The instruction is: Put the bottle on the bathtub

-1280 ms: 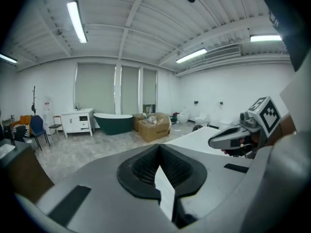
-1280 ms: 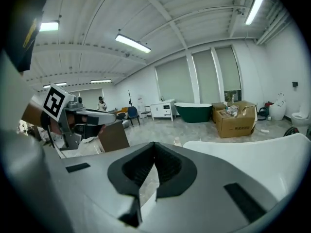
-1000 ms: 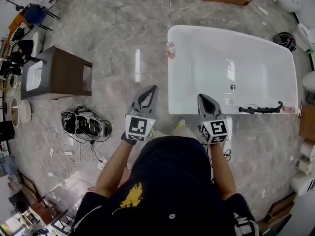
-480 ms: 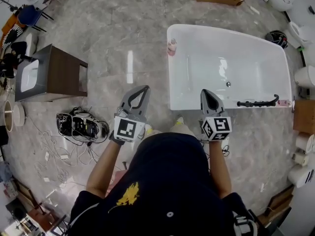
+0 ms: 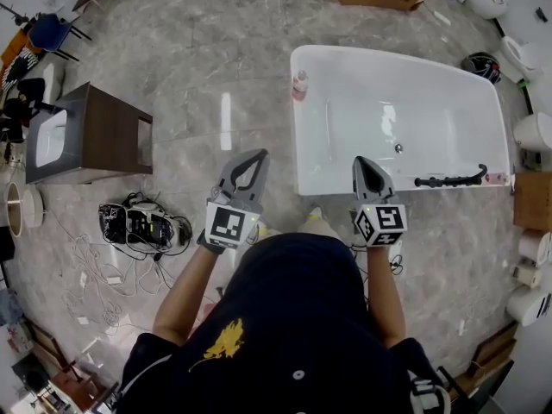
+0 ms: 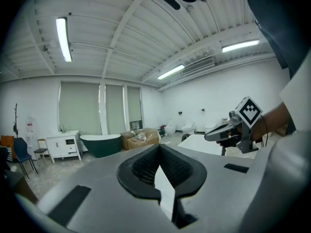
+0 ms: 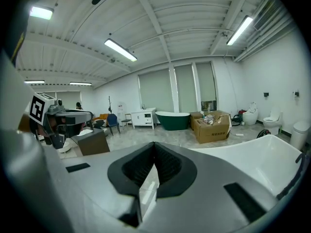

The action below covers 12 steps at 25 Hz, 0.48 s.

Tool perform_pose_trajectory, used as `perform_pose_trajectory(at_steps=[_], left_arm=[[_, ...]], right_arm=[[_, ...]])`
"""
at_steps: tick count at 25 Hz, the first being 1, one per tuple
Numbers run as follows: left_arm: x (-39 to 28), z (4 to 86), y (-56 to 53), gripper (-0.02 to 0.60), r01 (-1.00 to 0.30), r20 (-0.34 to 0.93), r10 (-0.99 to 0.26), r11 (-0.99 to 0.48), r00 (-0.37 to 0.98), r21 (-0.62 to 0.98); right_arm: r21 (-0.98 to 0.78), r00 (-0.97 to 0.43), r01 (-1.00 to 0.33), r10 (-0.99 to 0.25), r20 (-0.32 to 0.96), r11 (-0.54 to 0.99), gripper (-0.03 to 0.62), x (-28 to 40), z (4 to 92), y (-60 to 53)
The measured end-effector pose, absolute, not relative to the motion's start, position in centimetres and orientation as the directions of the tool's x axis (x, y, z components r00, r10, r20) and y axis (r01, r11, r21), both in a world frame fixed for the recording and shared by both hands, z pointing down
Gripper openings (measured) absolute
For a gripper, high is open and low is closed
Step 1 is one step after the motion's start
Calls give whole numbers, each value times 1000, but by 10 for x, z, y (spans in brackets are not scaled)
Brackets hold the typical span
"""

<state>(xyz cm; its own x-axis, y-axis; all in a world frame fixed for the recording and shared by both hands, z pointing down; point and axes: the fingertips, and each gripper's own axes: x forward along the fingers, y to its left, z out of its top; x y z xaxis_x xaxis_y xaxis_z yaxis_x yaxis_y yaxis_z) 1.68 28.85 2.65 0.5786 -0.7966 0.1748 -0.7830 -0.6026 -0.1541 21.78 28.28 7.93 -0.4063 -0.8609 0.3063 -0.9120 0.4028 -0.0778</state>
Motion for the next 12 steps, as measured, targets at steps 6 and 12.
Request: perform_pose_trajectory(at_steps=[6, 12], left_arm=[[23, 31, 288, 18, -779, 188, -788, -613, 587, -136], [28, 31, 284, 18, -778, 180, -786, -614, 591, -129]], right_arm=[[-77, -403, -913, -861, 311, 400, -2, 217, 82, 283], [-74, -411, -909, -856, 314, 409, -2, 211, 84, 286]])
